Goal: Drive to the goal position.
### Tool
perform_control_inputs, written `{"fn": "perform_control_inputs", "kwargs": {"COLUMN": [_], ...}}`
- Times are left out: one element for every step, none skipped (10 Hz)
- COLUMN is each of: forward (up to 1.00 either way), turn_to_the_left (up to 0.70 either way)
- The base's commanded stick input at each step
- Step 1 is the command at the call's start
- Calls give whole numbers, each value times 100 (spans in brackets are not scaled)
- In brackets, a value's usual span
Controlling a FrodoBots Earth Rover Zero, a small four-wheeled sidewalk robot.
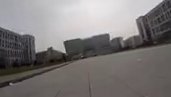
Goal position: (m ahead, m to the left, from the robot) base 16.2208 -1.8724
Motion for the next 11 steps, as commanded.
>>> {"fn": "perform_control_inputs", "kwargs": {"forward": [70,70,70,70,70,70,70,70,70,70,70], "turn_to_the_left": [-1,-1,-1,-1,-1,-1,-1,-1,-1,-1,-1]}}
